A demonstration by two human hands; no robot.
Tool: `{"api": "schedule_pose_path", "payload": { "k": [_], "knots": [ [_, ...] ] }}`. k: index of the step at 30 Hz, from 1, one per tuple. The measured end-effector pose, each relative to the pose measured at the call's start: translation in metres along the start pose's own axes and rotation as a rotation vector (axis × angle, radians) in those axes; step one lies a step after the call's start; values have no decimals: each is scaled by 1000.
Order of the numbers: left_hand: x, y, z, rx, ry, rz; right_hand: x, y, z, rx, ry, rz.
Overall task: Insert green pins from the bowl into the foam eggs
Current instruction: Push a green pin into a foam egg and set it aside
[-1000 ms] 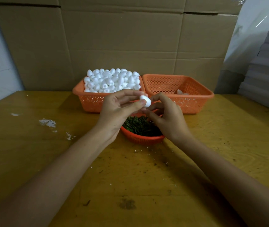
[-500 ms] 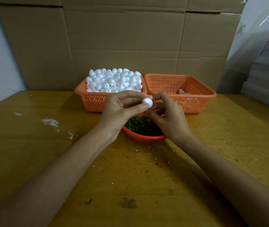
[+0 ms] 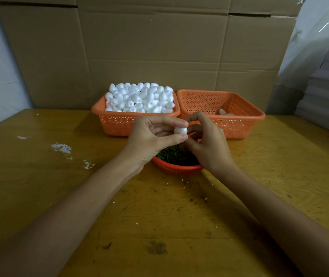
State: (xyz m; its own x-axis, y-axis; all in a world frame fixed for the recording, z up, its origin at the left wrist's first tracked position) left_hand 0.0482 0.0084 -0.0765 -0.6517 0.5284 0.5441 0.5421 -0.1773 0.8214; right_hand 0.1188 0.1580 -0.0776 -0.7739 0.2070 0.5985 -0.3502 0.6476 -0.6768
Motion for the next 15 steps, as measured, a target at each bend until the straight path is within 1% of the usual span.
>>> {"api": "schedule_pose_path", "payload": {
  "k": [15],
  "knots": [
    [0,-1,4,54,-20,-7,0,0,-1,12,-8,9]
  ]
}}
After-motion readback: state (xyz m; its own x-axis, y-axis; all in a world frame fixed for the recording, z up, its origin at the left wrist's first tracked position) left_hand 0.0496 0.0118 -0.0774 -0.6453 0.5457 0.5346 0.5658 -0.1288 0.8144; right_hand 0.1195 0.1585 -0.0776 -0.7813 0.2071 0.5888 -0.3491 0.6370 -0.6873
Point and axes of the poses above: each hand's wrist, its own x-axis towards the middle knuckle, its own z-axis out of the palm, y = z × x, the point moved 4 cm from there along x, towards the middle knuckle, and after that the axes turned 9 degrees about x, right-handed, at the moved point
